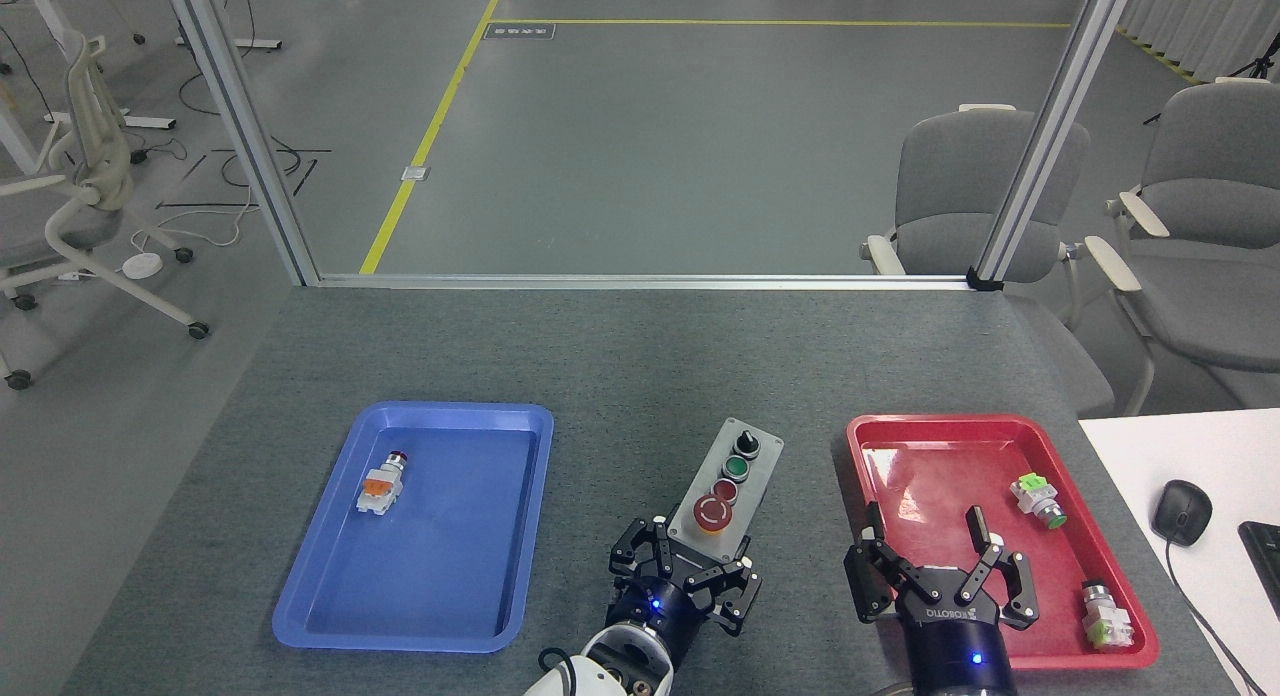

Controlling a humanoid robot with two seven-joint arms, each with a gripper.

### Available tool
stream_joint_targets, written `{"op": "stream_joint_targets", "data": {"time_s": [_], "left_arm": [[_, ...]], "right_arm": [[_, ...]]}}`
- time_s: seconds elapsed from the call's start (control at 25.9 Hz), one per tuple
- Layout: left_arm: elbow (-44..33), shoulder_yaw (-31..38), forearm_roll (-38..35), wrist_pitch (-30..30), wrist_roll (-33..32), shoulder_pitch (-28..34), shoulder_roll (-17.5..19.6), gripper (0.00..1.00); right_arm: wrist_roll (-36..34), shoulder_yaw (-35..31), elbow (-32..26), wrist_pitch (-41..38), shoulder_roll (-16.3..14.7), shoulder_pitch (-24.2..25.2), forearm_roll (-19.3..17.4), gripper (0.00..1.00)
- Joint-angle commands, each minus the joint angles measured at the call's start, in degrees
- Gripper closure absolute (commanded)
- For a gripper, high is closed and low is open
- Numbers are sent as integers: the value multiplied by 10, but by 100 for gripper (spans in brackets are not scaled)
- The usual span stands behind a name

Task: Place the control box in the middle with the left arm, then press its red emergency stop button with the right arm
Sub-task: 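Lift the control box and carry it toward the table middle, then lower the control box onto the table between the trays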

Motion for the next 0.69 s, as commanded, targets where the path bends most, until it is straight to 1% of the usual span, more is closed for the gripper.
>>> {"op": "stream_joint_targets", "data": {"time_s": [0.0,0.23,0.27,0.35,0.42,0.5,0.54,0.58,0.62,0.66], "left_arm": [[11,-37,7,-3,-2,-1,0,100],[10,-48,14,-7,-3,-1,0,100],[10,-48,16,-12,-3,-1,0,95],[11,-48,18,-15,-4,-1,0,90],[12,-48,18,-16,-4,-1,0,80],[14,-48,18,-15,-7,-1,0,67],[18,-48,19,-15,-12,-1,0,57],[23,-48,19,-15,-15,-2,0,51],[28,-48,19,-15,-17,-3,0,48],[33,-48,20,-15,-18,-6,0,47]], "right_arm": [[3,0,0,0,1,1,0,1],[3,0,0,1,1,1,0,1],[3,0,0,1,1,1,0,1],[3,0,0,1,1,1,0,1],[3,0,0,1,1,1,0,1],[3,0,0,1,2,1,0,1],[3,0,0,1,3,1,0,1],[3,0,0,1,4,2,0,1],[3,0,0,1,5,1,0,1],[3,1,0,1,6,1,0,1]]}}
